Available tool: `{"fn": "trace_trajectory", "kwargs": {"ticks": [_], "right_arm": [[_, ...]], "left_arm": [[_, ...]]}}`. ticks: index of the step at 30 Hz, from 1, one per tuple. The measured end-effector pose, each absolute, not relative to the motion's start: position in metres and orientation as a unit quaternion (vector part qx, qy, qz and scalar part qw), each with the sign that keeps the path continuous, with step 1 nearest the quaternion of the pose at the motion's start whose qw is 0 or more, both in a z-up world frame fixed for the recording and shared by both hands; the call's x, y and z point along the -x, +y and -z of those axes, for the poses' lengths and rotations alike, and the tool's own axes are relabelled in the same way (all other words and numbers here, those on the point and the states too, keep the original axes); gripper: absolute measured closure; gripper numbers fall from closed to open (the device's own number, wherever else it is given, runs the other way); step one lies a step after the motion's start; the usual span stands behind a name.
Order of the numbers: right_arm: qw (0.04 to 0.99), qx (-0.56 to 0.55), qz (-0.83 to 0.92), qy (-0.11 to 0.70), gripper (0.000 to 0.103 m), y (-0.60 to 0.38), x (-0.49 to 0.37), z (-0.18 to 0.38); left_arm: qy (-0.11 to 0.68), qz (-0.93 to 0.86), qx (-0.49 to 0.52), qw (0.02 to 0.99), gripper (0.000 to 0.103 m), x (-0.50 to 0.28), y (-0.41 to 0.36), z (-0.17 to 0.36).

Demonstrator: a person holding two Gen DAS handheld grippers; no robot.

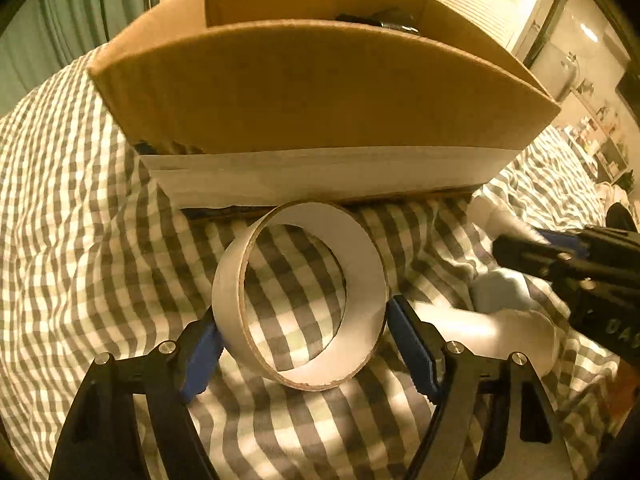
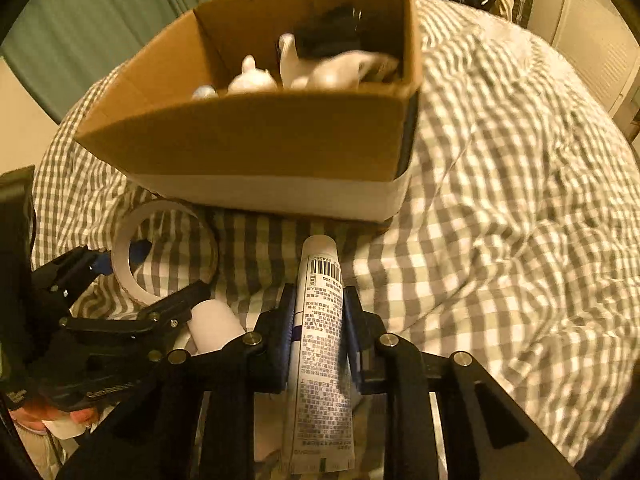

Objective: Organize objects
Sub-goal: 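Grasp the tape roll with the left gripper while the right grasps the white tube, then place tape roll and white tube into the box and open both grippers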

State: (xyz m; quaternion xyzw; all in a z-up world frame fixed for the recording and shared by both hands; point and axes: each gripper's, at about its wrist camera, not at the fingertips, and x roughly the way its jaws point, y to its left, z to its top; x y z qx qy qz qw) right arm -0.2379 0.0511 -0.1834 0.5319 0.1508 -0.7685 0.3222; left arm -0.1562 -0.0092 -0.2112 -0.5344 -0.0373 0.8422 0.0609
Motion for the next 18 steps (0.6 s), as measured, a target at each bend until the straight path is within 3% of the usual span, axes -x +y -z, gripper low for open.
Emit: {"fn": "trace_trajectory", "kwargs": {"ticks": [18], "right_arm": [[0.335,-0.441,0.821,0.136,0.082,0.077,0.176,0.093]], "left_arm": [[-0.032,-0.885,0.463,0.033,0.024,0.11,-0.004,0.093]]}}
